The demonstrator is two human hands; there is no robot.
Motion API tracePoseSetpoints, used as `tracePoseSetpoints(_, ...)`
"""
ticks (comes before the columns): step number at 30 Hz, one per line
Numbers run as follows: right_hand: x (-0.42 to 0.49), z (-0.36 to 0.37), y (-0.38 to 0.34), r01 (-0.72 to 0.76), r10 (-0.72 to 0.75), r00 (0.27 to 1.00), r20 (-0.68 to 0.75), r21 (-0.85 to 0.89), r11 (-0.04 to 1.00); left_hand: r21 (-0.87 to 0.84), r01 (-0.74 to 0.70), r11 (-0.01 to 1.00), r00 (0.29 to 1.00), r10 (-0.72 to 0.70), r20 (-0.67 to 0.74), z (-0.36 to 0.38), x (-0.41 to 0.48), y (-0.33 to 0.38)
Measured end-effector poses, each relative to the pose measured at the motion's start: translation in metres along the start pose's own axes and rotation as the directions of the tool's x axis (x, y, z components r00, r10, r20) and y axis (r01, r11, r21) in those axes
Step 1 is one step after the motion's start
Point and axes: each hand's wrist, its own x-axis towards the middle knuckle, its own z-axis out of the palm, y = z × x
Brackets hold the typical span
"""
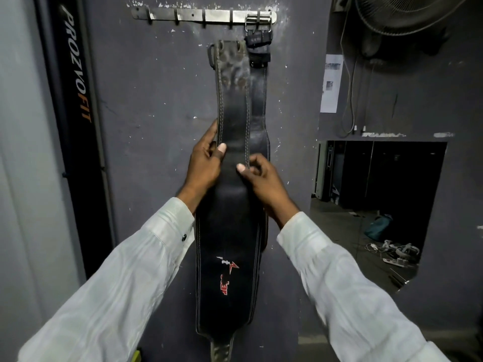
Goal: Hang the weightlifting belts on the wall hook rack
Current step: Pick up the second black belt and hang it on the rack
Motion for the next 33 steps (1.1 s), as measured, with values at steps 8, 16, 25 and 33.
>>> tracePoseSetpoints(8, 0.006, 0.014, -0.006, 0.087, -0.071, 0.99, -0.125, 0.134, 0.987, 0.074, 0.209, 0.975, 0.922, -0.222, 0.317, -0.036, -0.031, -0.018)
tracePoseSetpoints(16, 0.006, 0.027, 0.003, 0.154, -0.139, 0.972, -0.191, 0.07, 0.986, 0.109, 0.256, 0.96, 0.953, -0.27, 0.136, -0.042, -0.072, -0.04)
tracePoseSetpoints(25, 0.032, 0.035, -0.006, 0.152, -0.12, 0.97, -0.213, 0.14, 0.978, -0.021, 0.313, 0.95, 0.943, -0.308, 0.124, -0.054, -0.09, -0.047)
tracePoseSetpoints(33, 0.038, 0.039, -0.007, 0.163, -0.121, 0.965, -0.234, 0.166, 0.973, -0.005, 0.433, 0.901, 0.892, -0.428, 0.142, -0.061, -0.115, -0.06)
